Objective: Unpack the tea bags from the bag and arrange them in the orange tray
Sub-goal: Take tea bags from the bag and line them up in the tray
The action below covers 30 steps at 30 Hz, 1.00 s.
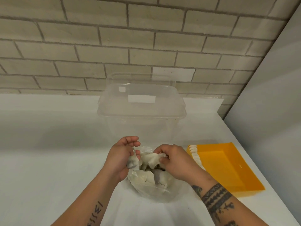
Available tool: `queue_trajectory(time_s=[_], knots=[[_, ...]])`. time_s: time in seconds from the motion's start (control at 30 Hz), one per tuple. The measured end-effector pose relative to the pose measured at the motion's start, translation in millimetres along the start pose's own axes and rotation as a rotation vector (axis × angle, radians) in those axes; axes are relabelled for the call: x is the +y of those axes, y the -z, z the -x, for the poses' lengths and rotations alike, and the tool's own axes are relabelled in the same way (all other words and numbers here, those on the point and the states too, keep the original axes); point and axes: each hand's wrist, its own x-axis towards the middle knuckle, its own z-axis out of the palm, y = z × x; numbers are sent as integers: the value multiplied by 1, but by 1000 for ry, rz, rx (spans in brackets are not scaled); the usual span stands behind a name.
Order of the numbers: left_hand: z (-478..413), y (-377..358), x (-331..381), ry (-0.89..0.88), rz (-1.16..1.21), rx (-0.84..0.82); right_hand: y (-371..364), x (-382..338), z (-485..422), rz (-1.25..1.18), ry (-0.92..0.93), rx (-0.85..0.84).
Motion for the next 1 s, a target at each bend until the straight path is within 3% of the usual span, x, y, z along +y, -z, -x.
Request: queue_trajectory(time_s=[0.2, 0.37, 0.5, 0.67, 0.73, 0.83, 0.9, 1.0], knots=[[2, -18, 0, 12, -113, -39, 36, -12, 3, 157, 78, -94], [7, -20, 5, 59, -317, -247, 52, -28, -1, -55, 109, -116], [12, -18, 5, -6, -398, -426, 52, -40, -7, -183, 108, -114], [5, -4, -1, -8, -179, -278, 38, -31, -10, -377, 64, 62], [2, 1, -2, 19, -39, -176, 32, -23, -5, -266, 78, 54], [-2, 6, -4, 58, 65, -86, 9, -14, 4, 114, 98, -176], [-3, 6, -7, 70, 84, -68, -13, -5, 6, 321, 122, -189], [-2, 3, -8, 62, 67, -73, -30, 4, 11, 156, 29, -57]])
